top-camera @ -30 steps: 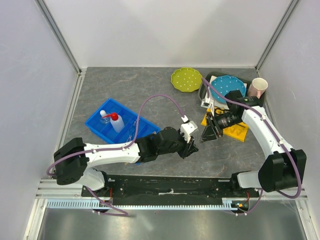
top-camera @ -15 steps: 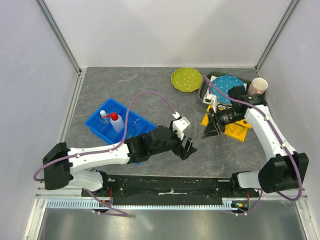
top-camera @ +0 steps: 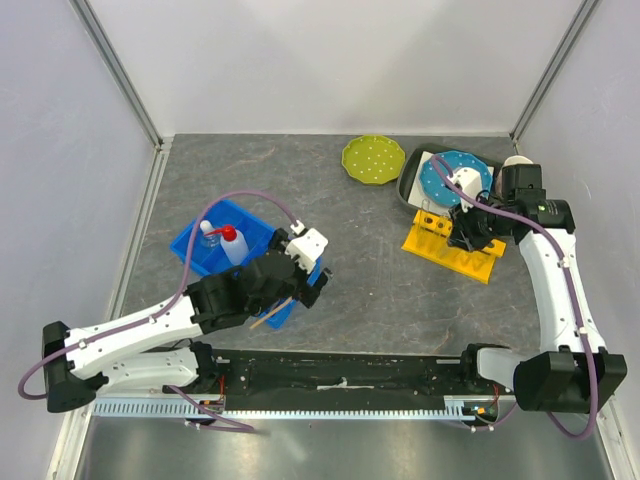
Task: Organize the chemistry lab equipment
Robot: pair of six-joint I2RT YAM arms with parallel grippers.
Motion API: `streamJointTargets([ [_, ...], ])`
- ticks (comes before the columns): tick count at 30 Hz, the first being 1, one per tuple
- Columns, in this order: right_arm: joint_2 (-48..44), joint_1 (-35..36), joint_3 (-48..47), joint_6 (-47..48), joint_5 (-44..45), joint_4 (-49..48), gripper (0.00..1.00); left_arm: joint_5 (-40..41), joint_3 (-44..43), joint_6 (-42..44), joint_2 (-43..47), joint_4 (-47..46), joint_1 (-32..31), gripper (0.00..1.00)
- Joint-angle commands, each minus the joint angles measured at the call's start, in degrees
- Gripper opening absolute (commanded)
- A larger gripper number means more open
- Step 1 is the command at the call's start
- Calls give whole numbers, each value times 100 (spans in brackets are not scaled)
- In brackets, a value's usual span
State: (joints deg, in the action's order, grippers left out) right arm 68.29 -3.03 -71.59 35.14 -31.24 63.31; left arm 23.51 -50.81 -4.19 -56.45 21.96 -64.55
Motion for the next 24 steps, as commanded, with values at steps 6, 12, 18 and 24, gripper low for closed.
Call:
streamJointTargets([
  [6,61,-119,356,-314,1208,-1233,13,901,352,410,151,730,4,97],
  [12,158,-128,550,-367,1603,-1698,13,954,466,392,248,898,-75,97],
  [18,272,-137,708,-385,1622,-1813,14,928,458,375,274,924,-84,97],
  [24,316,-137,849,-358,1630,-1831,14,901,466,383,257,925,-92,97],
])
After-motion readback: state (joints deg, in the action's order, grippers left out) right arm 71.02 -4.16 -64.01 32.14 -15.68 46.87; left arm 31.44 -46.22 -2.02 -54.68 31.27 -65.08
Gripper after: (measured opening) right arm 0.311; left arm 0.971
